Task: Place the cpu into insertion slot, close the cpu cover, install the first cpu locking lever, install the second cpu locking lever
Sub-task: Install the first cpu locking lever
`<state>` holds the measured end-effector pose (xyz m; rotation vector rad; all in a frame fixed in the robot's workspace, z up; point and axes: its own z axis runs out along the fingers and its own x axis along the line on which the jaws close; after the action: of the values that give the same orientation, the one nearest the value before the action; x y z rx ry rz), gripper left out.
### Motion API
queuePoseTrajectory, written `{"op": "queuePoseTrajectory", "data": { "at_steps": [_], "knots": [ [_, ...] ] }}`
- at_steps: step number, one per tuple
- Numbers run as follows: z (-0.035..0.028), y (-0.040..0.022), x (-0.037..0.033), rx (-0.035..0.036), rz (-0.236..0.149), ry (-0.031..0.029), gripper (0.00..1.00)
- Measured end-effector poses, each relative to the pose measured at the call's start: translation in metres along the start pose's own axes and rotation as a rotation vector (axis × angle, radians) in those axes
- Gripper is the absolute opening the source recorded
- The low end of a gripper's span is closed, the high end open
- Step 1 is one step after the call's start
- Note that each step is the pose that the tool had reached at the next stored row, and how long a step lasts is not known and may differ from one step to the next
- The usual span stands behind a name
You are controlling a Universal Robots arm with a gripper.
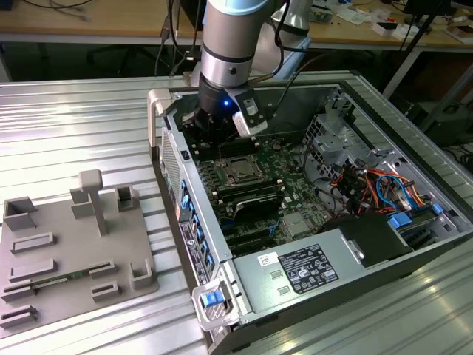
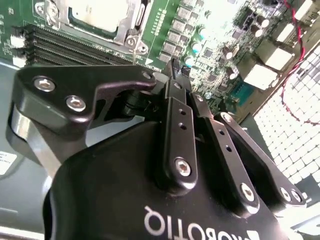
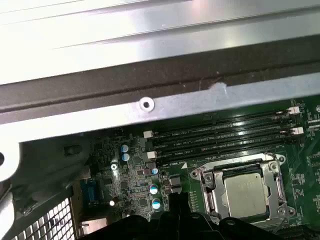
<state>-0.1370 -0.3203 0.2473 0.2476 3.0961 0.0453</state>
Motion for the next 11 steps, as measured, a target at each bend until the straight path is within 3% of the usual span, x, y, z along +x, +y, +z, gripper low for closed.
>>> {"op": "queuePoseTrajectory", "data": {
  "at_steps": [6,11],
  "knots": [
    [0.0003,0.0046,-0.0002,-0.0001,-0.002,0.0001,0.11],
    [0.0007,0.0063,-0.0043,-0.0002,-0.004,0.0002,0.11]
  ]
}}
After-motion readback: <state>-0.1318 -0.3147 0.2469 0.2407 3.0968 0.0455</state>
